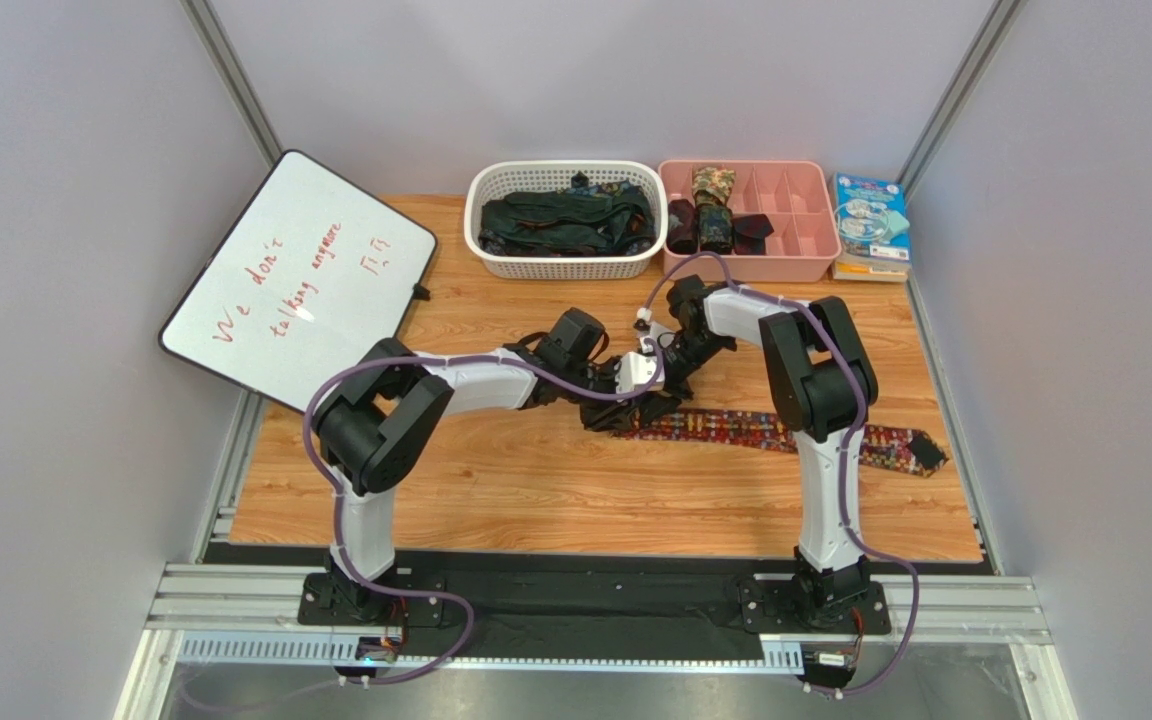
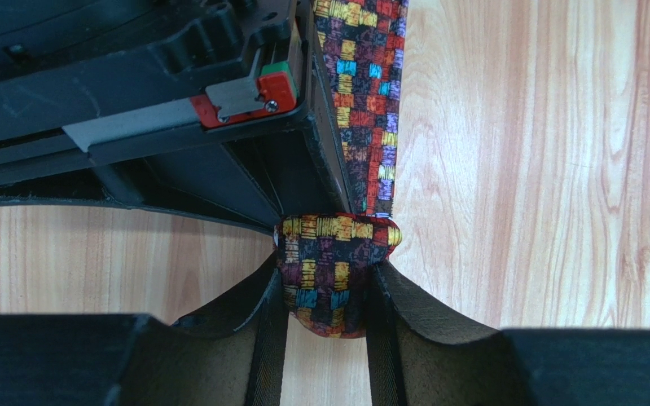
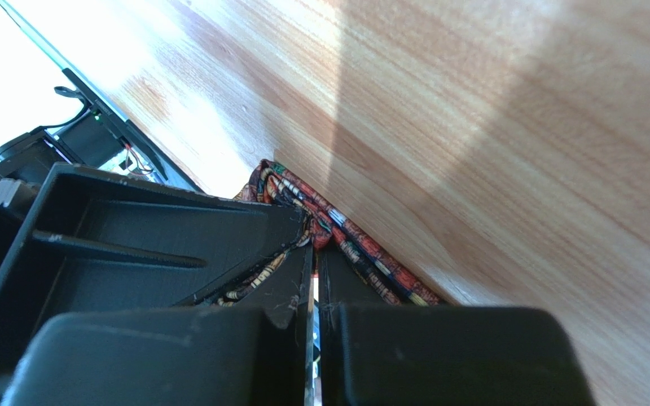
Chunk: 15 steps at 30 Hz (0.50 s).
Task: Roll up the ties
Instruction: Roll the tie at the center of the board.
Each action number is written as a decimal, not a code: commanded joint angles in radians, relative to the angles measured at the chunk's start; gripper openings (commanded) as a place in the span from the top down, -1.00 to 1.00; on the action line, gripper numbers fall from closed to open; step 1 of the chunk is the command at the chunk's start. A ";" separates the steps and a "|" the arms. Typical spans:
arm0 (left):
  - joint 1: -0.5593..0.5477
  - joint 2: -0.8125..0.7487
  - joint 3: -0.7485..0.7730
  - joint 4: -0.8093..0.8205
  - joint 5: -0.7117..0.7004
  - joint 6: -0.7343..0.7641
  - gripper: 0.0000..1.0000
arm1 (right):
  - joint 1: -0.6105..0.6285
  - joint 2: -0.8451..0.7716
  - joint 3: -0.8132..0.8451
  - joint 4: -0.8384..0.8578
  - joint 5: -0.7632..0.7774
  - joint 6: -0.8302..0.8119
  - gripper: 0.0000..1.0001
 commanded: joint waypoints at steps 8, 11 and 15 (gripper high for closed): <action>-0.070 -0.001 0.028 -0.165 -0.119 0.012 0.15 | 0.028 0.002 -0.076 0.082 -0.011 -0.091 1.00; -0.082 -0.021 0.006 -0.139 -0.137 -0.031 0.13 | 0.043 0.002 -0.088 0.082 -0.034 -0.116 1.00; -0.103 -0.029 -0.021 -0.111 -0.185 -0.094 0.05 | 0.083 -0.003 -0.085 0.082 -0.049 -0.133 1.00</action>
